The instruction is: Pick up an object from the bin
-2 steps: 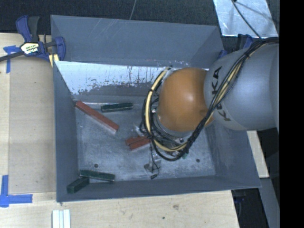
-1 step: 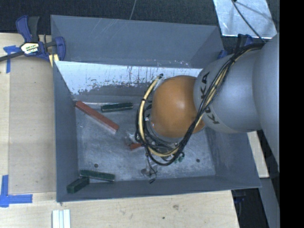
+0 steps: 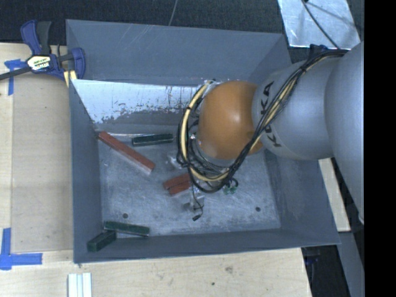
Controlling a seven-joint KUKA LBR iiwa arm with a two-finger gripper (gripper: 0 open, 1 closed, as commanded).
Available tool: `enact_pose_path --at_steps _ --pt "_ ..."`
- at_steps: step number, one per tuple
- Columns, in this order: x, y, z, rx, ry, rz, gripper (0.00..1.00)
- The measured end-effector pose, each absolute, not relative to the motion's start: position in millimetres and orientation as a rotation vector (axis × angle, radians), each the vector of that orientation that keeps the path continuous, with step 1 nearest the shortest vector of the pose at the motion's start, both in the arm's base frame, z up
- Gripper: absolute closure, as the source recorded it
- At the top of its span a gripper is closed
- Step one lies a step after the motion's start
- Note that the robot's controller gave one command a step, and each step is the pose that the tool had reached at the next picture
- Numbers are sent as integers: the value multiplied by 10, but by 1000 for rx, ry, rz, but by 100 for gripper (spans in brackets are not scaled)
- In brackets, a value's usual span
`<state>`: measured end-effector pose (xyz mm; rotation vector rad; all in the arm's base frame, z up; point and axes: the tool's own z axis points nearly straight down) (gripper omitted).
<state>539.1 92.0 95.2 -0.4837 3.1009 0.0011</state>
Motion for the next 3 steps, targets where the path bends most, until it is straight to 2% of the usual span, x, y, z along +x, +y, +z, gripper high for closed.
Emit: enact_pose_path --at_steps 1,3 --pt "5143 284 741 -1027 2951 0 100" --pt "5133 296 769 -1024 2956 0 100"
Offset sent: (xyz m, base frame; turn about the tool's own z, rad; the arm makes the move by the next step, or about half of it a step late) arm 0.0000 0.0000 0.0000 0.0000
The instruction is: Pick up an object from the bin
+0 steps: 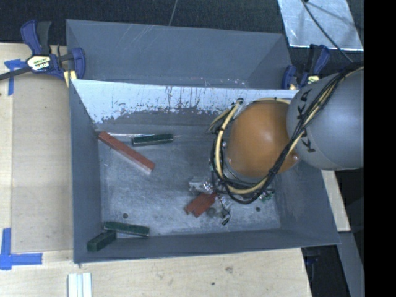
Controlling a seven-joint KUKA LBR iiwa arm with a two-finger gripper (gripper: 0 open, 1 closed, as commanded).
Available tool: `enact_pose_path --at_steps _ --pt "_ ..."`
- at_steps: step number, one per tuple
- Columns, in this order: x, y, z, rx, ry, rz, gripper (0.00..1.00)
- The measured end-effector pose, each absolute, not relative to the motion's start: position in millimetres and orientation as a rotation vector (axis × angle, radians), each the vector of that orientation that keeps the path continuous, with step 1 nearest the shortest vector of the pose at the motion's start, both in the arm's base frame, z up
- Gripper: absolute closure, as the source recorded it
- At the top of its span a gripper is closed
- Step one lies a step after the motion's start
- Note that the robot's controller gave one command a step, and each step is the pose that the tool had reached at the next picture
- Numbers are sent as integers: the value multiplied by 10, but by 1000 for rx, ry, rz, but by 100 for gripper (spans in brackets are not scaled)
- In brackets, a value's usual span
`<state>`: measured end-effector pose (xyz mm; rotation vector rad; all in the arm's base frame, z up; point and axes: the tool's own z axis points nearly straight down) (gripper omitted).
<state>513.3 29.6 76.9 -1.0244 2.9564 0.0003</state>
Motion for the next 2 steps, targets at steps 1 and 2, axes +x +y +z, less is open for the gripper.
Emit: enact_pose_path --at_steps 1,2 --pt "5160 302 1320 -1069 2953 1 100" --pt "5473 185 2516 -1129 2930 1 100"
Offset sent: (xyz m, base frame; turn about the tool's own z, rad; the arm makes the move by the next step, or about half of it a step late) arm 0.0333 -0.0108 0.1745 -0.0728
